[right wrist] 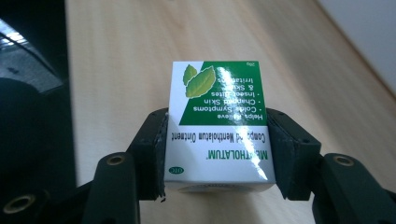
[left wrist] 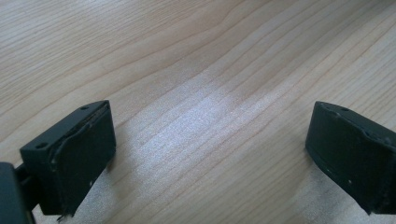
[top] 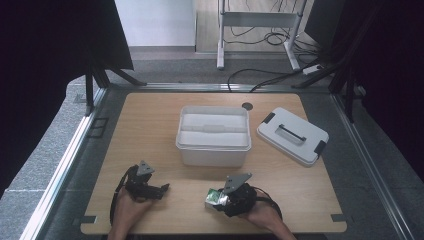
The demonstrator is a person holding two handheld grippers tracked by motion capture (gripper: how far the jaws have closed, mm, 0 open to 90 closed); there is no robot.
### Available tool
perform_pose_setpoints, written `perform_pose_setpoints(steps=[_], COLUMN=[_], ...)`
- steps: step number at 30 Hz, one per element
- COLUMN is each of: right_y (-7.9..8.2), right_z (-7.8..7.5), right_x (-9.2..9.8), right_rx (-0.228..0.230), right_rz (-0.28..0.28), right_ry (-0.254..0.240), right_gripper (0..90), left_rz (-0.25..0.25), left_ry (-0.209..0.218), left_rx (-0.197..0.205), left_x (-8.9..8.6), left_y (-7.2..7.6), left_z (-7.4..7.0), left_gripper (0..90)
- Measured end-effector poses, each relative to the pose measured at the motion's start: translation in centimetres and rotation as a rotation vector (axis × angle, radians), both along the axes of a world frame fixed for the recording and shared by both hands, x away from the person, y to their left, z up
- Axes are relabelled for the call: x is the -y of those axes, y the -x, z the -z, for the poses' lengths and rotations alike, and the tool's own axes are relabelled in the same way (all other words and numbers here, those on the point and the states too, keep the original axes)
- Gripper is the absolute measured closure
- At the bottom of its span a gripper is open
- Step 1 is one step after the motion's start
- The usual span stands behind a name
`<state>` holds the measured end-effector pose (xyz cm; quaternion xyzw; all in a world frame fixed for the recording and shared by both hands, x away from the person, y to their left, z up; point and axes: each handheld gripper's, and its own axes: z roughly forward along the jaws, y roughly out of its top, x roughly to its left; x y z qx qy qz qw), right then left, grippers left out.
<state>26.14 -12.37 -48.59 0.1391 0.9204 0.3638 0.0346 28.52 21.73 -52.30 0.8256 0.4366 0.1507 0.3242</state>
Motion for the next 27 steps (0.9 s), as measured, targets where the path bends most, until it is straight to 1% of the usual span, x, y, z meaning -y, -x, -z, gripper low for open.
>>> perform_pose_setpoints(steps=[3,5,6,9,14,15,17,18,19,20,22,23,24,27], right_y=[1.0,2.1,2.1,3.0,2.8,2.7,2.7,2.6,2.5,2.4,2.2,2.2,2.0,1.5], right_z=[0.0,0.0,0.0,0.0,-0.1,-0.2,-0.2,-0.1,-0.1,-0.1,-0.7,-0.7,-0.9,-1.8], right_x=[-0.7,-1.3,-1.3,-1.7,-1.4,-1.2,-1.0,-0.9,-0.8,-0.7,-0.1,-0.1,0.1,1.0], right_rx=[-0.004,-0.006,-0.006,0.007,0.006,0.006,0.004,-0.006,-0.022,-0.025,-0.045,-0.045,-0.047,-0.037], right_rz=[-0.019,-0.041,-0.041,-0.072,-0.089,-0.086,-0.083,-0.08,-0.082,-0.078,-0.065,-0.065,-0.063,-0.047], right_ry=[0.0,-0.004,-0.004,0.005,0.01,0.018,0.017,0.013,0.002,-0.019,-0.074,-0.074,-0.087,-0.098], right_gripper=[44.3,44.3,44.3,44.3,44.3,44.3,43.9,42.6,39.0,34.0,27.2,27.2,26.8,25.6], left_rz=[0.001,0.0,0.0,0.001,0.001,0.001,0.001,0.0,0.001,0.001,0.001,0.001,0.002,0.008], left_ry=[-0.001,-0.001,-0.001,-0.001,-0.001,-0.001,-0.001,0.0,-0.001,-0.001,-0.001,-0.002,-0.003,-0.005], left_rx=[0.0,0.0,0.0,-0.001,0.0,0.001,0.0,0.0,0.0,0.0,0.0,-0.001,-0.003,-0.005], left_x=[0.0,0.0,0.0,0.0,0.0,0.0,0.0,0.0,0.0,0.0,0.0,0.0,0.0,0.1], left_y=[0.0,0.0,0.0,0.0,0.0,0.0,0.0,0.0,0.0,0.0,0.0,0.0,0.0,-0.1], left_z=[0.0,0.0,0.0,0.0,0.0,0.0,0.0,0.0,0.0,0.0,0.0,0.0,0.0,0.0], left_gripper=[1.4,1.4,1.4,1.4,1.4,1.4,1.4,1.4,1.4,1.4,1.2,1.2,0.8,0.0])
